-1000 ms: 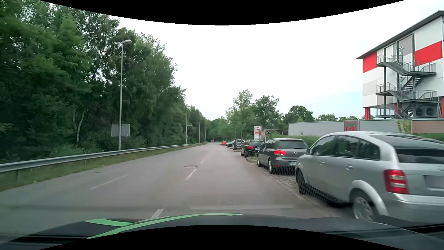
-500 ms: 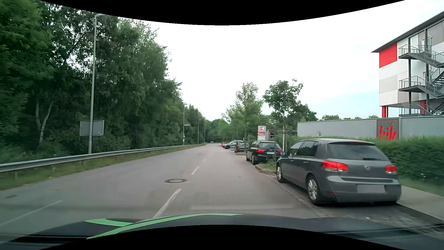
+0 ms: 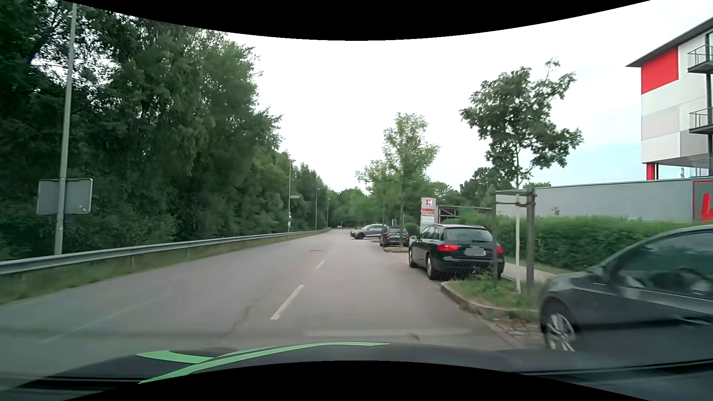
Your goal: Follow the waypoints while adhering to traffic rules and regulations
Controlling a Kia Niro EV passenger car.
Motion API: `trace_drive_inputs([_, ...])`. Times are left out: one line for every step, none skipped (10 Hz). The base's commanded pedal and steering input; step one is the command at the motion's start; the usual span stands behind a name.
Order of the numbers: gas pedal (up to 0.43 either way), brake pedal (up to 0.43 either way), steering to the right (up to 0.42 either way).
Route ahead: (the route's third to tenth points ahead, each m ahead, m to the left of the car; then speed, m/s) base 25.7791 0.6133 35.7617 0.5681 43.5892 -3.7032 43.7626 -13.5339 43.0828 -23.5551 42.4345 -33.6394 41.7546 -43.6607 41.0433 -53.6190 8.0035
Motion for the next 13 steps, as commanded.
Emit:
trace_drive_inputs([0.0, 0.116, 0.001])
trace_drive_inputs([0.0, 0.122, 0.001])
trace_drive_inputs([0.0, 0.122, 0.001])
trace_drive_inputs([0.0, 0.128, 0.0])
trace_drive_inputs([0.0, 0.134, -0.001])
trace_drive_inputs([0.0, 0.14, -0.001])
trace_drive_inputs([0.0, 0.152, -0.001])
trace_drive_inputs([0.0, 0.159, -0.001])
trace_drive_inputs([0.0, 0.152, -0.001])
trace_drive_inputs([0.0, 0.159, -0.001])
trace_drive_inputs([0.0, 0.165, -0.001])
trace_drive_inputs([0.0, 0.165, -0.001])
trace_drive_inputs([0.0, 0.165, -0.001])
